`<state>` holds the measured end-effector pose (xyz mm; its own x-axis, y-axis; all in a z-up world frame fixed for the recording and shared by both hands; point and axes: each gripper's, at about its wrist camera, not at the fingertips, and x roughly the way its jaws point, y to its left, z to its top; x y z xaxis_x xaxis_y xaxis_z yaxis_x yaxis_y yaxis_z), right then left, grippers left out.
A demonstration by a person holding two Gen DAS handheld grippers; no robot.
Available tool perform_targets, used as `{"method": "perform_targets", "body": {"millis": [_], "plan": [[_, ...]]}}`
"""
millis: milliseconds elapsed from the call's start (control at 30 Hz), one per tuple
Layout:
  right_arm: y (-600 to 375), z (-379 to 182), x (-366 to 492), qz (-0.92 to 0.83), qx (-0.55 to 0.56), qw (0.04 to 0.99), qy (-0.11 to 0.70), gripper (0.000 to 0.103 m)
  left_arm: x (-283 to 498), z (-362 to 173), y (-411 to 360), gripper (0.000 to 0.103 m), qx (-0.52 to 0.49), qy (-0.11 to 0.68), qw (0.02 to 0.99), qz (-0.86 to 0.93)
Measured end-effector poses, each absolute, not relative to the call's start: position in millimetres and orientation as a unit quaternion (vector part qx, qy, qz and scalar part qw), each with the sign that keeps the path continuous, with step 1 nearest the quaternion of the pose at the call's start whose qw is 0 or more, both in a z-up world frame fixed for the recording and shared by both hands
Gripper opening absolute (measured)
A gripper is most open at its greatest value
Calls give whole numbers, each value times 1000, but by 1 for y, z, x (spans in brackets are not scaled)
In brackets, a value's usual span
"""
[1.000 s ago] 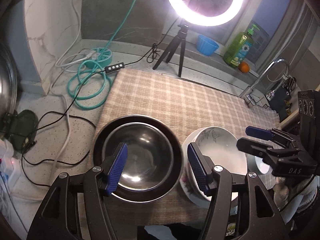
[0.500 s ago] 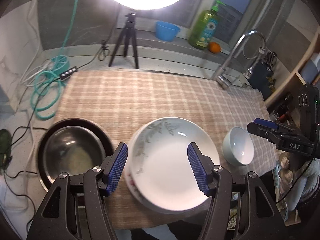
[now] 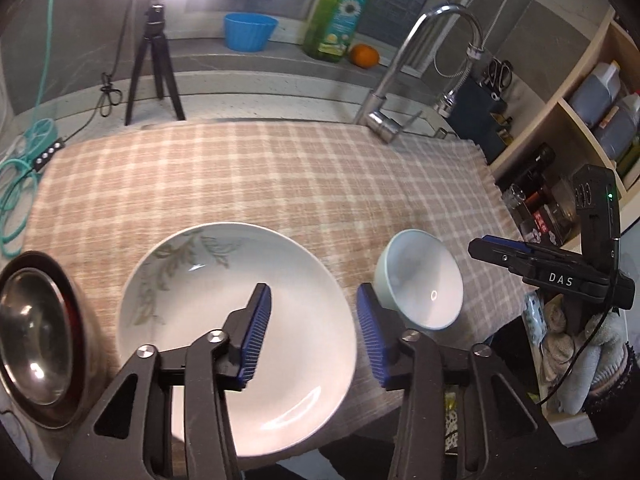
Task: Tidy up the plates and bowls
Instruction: 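Move both grippers to the pale blue ceramic bowl and grip its rim, then lift the pale blue bowl and carry it toward the nested steel bowls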
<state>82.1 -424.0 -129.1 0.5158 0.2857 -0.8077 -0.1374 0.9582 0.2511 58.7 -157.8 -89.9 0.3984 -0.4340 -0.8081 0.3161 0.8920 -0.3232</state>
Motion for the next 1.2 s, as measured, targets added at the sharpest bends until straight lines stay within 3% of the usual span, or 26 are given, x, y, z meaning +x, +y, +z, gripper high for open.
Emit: {"method": "perform_targets", "body": {"millis": [167, 333, 1033, 1200], "plan": [[-437, -145, 82, 122, 90, 857, 493, 41, 61, -98, -184, 21, -55, 514, 818, -252], [-442, -159, 81, 127, 108, 846, 506, 37, 67, -112, -205, 15, -63, 535, 796, -276], [-449, -186, 90, 138, 165, 823, 526, 24, 88, -142, -230, 12, -82, 572, 767, -280], [-448, -190, 92, 141, 169, 819, 530, 17, 90, -146, -231, 9, -87, 577, 762, -281]]}}
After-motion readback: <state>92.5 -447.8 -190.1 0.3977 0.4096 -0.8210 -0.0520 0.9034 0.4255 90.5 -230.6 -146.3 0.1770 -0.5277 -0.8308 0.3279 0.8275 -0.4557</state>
